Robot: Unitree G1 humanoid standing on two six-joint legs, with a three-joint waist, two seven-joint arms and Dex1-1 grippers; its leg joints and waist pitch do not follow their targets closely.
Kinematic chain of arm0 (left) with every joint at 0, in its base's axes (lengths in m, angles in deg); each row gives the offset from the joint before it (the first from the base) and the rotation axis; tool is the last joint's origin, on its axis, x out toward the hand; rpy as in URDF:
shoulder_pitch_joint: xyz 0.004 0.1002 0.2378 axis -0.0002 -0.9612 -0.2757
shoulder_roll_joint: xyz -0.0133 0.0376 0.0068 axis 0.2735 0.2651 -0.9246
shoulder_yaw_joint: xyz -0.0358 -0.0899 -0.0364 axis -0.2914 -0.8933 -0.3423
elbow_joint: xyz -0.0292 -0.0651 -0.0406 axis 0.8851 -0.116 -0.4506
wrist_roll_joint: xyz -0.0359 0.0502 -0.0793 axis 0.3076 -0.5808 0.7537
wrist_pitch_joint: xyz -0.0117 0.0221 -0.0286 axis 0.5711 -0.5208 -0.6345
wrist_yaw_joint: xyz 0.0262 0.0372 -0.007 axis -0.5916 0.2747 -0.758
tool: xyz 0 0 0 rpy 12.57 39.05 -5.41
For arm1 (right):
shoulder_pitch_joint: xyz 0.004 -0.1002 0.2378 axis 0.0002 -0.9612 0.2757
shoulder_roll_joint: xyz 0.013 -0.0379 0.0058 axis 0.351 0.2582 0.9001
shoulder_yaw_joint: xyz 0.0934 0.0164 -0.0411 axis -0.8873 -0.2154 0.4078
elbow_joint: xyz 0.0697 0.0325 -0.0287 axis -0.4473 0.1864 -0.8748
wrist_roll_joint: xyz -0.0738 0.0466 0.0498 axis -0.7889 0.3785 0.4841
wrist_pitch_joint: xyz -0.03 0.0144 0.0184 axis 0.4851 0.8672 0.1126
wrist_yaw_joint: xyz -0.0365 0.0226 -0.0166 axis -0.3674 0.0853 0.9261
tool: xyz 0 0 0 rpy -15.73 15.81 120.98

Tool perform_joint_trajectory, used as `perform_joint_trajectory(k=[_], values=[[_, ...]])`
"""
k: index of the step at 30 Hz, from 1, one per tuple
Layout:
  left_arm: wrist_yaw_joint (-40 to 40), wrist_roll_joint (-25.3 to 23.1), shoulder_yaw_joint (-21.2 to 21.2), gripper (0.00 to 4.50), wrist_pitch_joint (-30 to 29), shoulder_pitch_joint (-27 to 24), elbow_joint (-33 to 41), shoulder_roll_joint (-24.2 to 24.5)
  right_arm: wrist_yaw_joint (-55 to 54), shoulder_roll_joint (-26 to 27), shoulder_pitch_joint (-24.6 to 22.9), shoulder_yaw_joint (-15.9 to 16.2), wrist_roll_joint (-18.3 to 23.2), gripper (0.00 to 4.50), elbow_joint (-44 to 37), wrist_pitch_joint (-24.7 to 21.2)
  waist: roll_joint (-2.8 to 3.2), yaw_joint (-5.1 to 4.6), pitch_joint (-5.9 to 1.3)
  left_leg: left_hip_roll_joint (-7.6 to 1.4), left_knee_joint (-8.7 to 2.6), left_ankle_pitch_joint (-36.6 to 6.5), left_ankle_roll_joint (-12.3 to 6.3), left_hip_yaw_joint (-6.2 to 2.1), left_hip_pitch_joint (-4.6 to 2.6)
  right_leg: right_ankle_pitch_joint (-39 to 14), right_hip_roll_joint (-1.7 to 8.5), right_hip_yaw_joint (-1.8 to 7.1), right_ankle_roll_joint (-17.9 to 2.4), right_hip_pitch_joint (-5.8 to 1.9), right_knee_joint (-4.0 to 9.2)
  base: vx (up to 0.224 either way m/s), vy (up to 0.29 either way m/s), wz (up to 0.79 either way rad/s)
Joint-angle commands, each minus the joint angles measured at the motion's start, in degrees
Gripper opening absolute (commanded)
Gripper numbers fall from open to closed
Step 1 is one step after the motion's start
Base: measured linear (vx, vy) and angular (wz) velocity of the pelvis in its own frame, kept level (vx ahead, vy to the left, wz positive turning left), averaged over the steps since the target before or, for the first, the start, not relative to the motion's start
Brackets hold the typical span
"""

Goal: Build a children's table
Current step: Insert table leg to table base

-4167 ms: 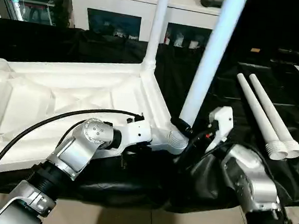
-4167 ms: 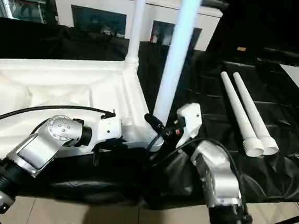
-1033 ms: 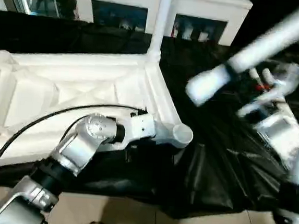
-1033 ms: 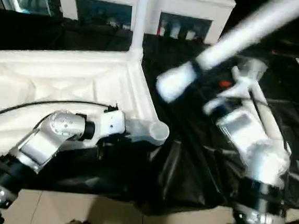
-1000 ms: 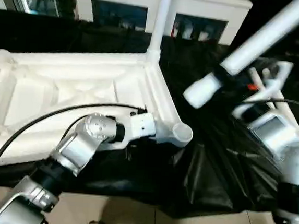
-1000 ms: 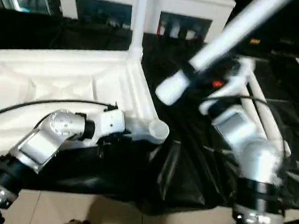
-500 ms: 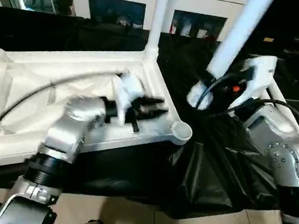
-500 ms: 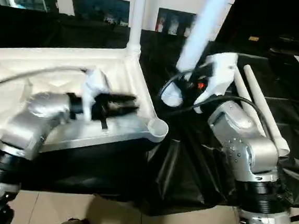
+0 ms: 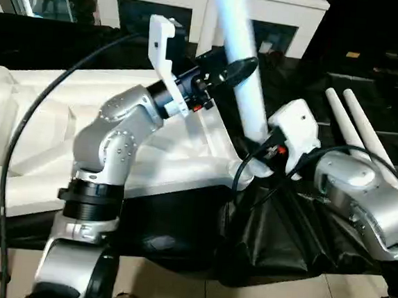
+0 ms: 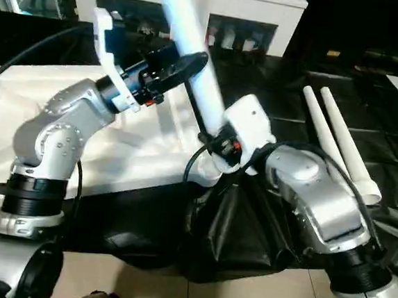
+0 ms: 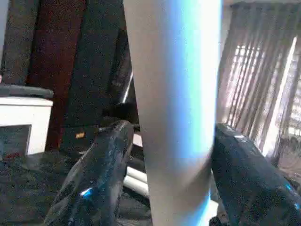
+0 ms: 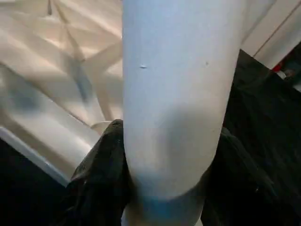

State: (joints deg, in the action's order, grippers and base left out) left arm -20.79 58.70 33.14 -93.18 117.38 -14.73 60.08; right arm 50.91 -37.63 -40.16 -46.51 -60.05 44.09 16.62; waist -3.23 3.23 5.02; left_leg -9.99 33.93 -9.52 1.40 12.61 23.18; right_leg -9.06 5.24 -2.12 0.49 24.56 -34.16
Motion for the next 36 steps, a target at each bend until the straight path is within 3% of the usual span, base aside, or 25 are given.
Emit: perform_joint_trajectory(k=[1,4,5,6,9,11,14,17,30,31,34,36], values=[[-1.81,0.61,0.63,3.17,-0.94,1.23,0.36,-0.73,1.15,-0.81,0.68,0.81,-2.19,1.84,-1.71,-0.42,0.47,0.17,-4.58,-2.90,-3.41,-8.23,-1.70,-1.70,-1.90,-2.74,2.26,2.00,-12.58,-3.28,2.69,0.000,0.000,0.00],[-4.68,-1.32,1.05,3.44,-1.54,1.69,-0.87,-0.78,0.98,-0.24,0.41,0.89,-3.18,1.84,-2.13,-0.54,0.53,0.26,-4.60,-2.97,-3.34,-7.88,-2.50,-1.68,-1.98,-2.10,2.33,2.03,-13.28,-3.38,2.66,0.000,0.000,0.00],[-6.08,-2.45,1.28,2.96,-1.74,1.91,-1.50,-0.65,0.38,0.21,0.41,0.69,-3.54,1.84,-2.07,-0.52,0.68,0.29,-4.52,-2.97,-3.38,-8.16,-2.39,-1.72,-1.99,-2.70,2.28,2.00,-13.26,-3.35,2.72,0.000,0.000,0.00],[-8.04,-3.47,1.17,2.83,-1.92,2.21,-2.19,-0.78,-0.42,0.72,0.52,0.43,-4.18,1.84,-1.79,-0.28,0.67,0.22,-4.54,-2.98,-3.36,-8.25,-2.23,-1.72,-2.00,-2.89,2.20,2.00,-13.17,-3.31,2.73,0.000,0.000,0.00],[-12.94,-4.48,0.31,2.96,-3.14,2.54,-2.59,-1.62,-4.20,3.08,1.20,-1.01,-6.13,1.84,-0.54,0.24,0.85,0.23,-4.49,-3.01,-3.39,-9.44,-1.22,-1.77,-2.22,-4.46,2.26,1.99,-12.85,-3.18,2.86,0.000,0.000,0.00],[-14.20,-4.55,0.20,2.56,-3.46,2.42,-2.26,-1.98,-5.35,4.03,1.39,-1.55,-6.59,1.84,-0.27,0.21,0.74,0.16,-4.52,-2.91,-3.42,-10.06,-0.77,-1.82,-2.15,-4.98,2.26,1.93,-12.81,-3.26,2.94,0.000,0.000,0.00],[-17.89,-4.38,-0.46,2.57,-4.13,2.11,-1.55,-3.29,-6.35,5.35,1.66,-1.79,-7.28,1.84,-0.20,0.28,0.84,0.18,-4.63,-2.90,-3.33,-9.66,-0.78,-1.83,-2.16,-3.86,2.22,1.94,-12.73,-3.32,2.81,0.000,0.000,0.00],[-21.03,-4.37,-1.56,2.19,-4.08,2.41,-1.96,-4.64,-6.44,6.53,1.68,-1.34,-8.20,1.84,-0.47,0.33,0.80,0.22,-4.70,-2.85,-3.29,-9.25,-0.88,-1.90,-2.07,-3.12,2.19,1.89,-12.55,-3.47,2.72,0.000,0.000,0.00],[-24.21,-1.02,-4.13,1.86,-5.45,3.86,-2.28,-5.06,-5.88,8.49,1.69,-1.09,-10.74,1.84,-0.26,1.55,1.11,0.23,-4.67,-2.76,-3.24,-9.51,-0.97,-1.93,-2.18,-2.94,2.14,1.81,-12.55,-3.42,2.74,0.000,0.000,0.00],[-24.21,-1.02,-4.13,1.86,-5.45,3.86,-2.28,-5.06,-5.88,8.49,1.69,-1.09,-10.74,1.84,-0.26,1.55,1.13,0.23,-4.69,-2.77,-3.27,-9.75,-0.90,-1.96,-2.17,-3.06,2.18,1.80,-12.58,-3.47,2.75,0.000,0.000,0.00],[-23.82,-0.43,-4.28,1.85,-5.69,4.05,-2.53,-4.60,-3.99,8.88,1.44,-1.54,-8.86,2.54,-0.71,1.85,1.20,0.23,-4.66,-2.77,-3.32,-10.40,-0.72,-1.99,-2.26,-3.73,2.17,1.76,-12.48,-3.46,2.81,0.000,0.000,0.00],[-22.27,0.65,-4.11,1.84,-6.94,4.22,-2.58,-3.68,-1.72,10.02,0.74,-3.34,-4.74,2.60,-1.85,0.69,1.06,0.10,-4.61,-2.77,-3.44,-11.36,-0.92,-2.14,-2.17,-4.86,2.23,1.75,-11.81,-3.58,2.85,0.000,0.000,0.00]])
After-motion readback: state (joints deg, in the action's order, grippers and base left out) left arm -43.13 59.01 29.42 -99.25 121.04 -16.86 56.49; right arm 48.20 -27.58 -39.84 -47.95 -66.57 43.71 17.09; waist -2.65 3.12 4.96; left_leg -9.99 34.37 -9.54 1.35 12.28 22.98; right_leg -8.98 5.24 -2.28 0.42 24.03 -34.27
